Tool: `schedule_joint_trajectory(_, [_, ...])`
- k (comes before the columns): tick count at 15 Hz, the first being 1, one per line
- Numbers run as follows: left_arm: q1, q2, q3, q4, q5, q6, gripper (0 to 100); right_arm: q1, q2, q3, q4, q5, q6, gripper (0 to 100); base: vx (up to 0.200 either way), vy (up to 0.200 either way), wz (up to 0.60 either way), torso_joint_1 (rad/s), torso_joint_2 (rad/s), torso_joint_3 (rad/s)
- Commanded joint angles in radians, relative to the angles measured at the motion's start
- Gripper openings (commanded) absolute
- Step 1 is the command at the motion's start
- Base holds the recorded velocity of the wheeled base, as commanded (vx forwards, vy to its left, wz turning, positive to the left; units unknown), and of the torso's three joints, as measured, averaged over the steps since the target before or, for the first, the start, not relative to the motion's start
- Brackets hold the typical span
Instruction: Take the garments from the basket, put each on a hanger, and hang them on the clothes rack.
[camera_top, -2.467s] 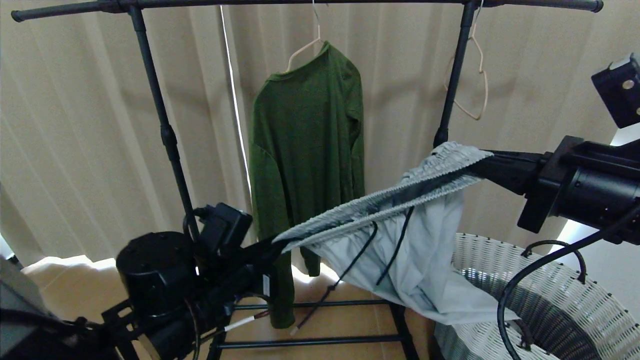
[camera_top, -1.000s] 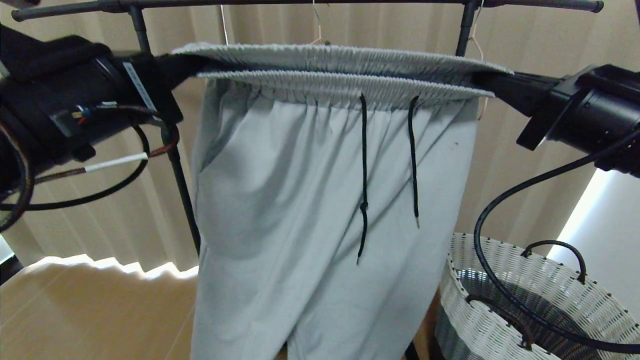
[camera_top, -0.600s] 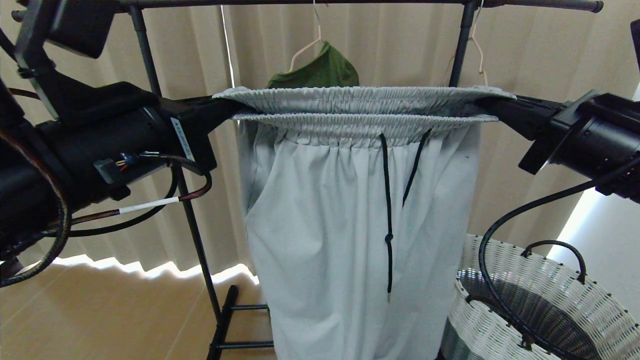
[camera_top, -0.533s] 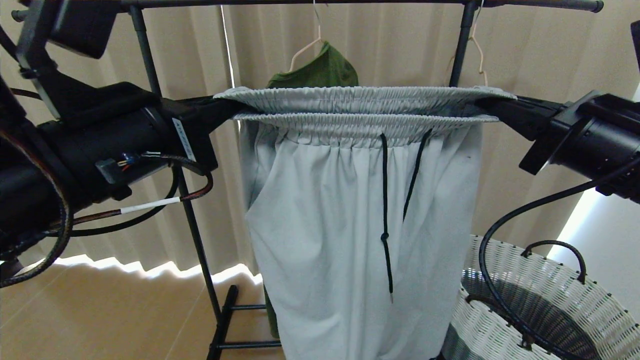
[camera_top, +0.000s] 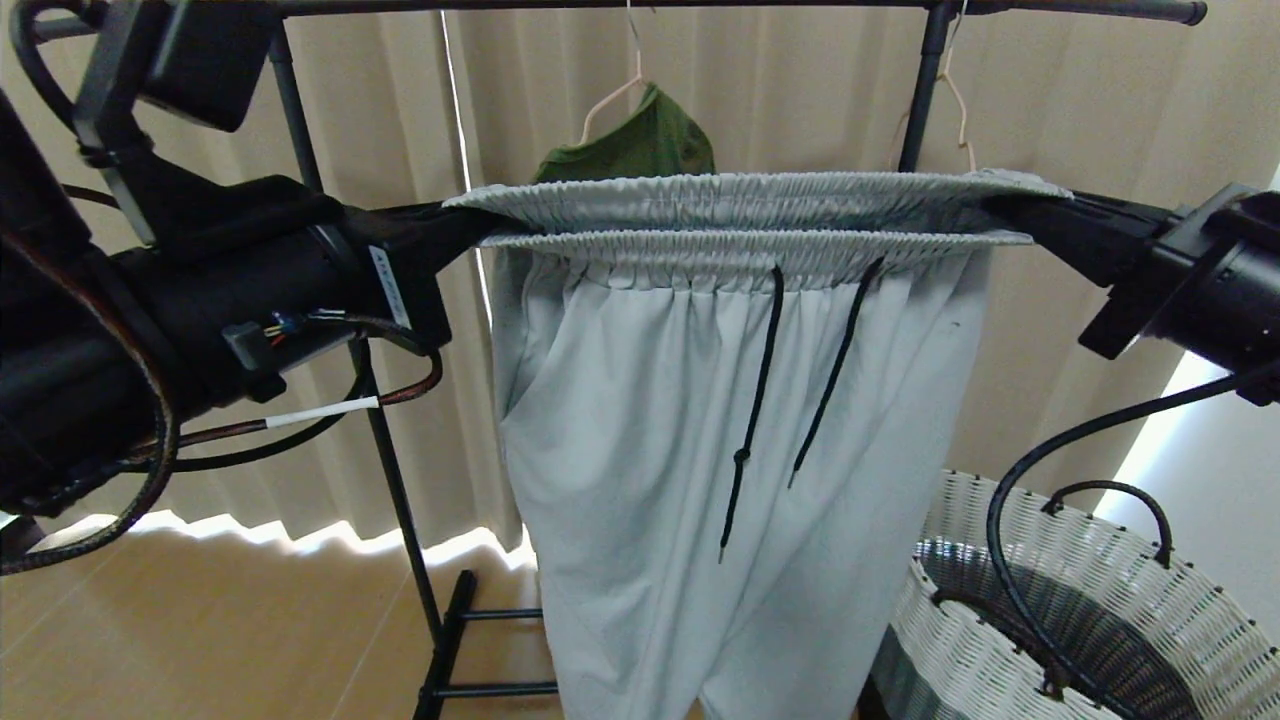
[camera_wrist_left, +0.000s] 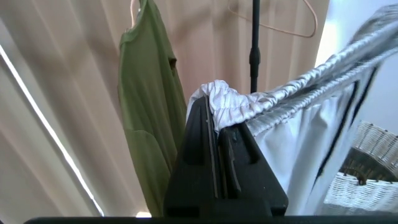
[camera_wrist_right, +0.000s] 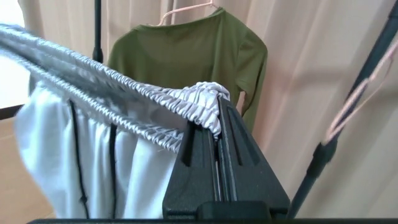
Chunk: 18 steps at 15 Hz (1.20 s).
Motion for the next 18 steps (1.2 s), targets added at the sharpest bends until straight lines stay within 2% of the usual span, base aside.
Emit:
schedule_joint_trajectory(1, [-0.002,0.043,-0.025,0.0,0.004,-0.002,0,0.0,-0.1,0.073,0.01,0.005,0.0,0,0.0,0.0,0.0,0.0,0.0,0.0])
schedule_joint_trajectory(3, [-0.006,0.102,-0.081,0.0,0.012,-0.009,0,0.012,-0.166,0.128,0.013,0.011,0.0,0,0.0,0.0,0.0,0.0,0.0,0.0])
schedule_joint_trajectory(7, [-0.011,0.25,-0.272,0.001,0.11,-0.014,0,0.144,-0.238,0.233,0.021,0.011,0.004,0,0.0,0.0,0.0,0.0,0.0,0.0])
schedule_joint_trajectory(9, [-0.011,0.282,-0.303,0.001,0.126,-0.038,0,0.184,-0.239,0.262,0.019,0.023,0.006,0,0.0,0.0,0.0,0.0,0.0,0.0])
schedule_joint_trajectory(10, [-0.006,0.287,-0.303,0.001,0.126,-0.054,0,0.189,-0.239,0.269,0.019,0.057,0.006,0,0.0,0.0,0.0,0.0,0.0,0.0])
schedule_joint_trajectory(12, [-0.006,0.293,-0.302,0.003,0.126,-0.069,0,0.187,-0.235,0.271,0.019,0.117,0.006,0,0.0,0.0,0.0,0.0,0.0,0.0])
schedule_joint_trajectory(15, [0.004,0.264,-0.277,0.006,0.126,-0.075,0,0.163,-0.189,0.263,0.013,0.114,0.003,0,0.0,0.0,0.0,0.0,0.0,0.0])
schedule_joint_trajectory(17, [0.02,0.224,-0.251,0.026,0.126,-0.075,0,0.068,-0.14,0.242,0.013,0.112,0.003,0,0.0,0.0,0.0,0.0,0.0,0.0])
schedule_joint_trajectory(18, [0.035,0.182,-0.242,0.076,0.124,-0.077,0,-0.012,-0.086,0.21,0.005,0.114,0.003,0,0.0,0.0,0.0,0.0,0.0,0.0])
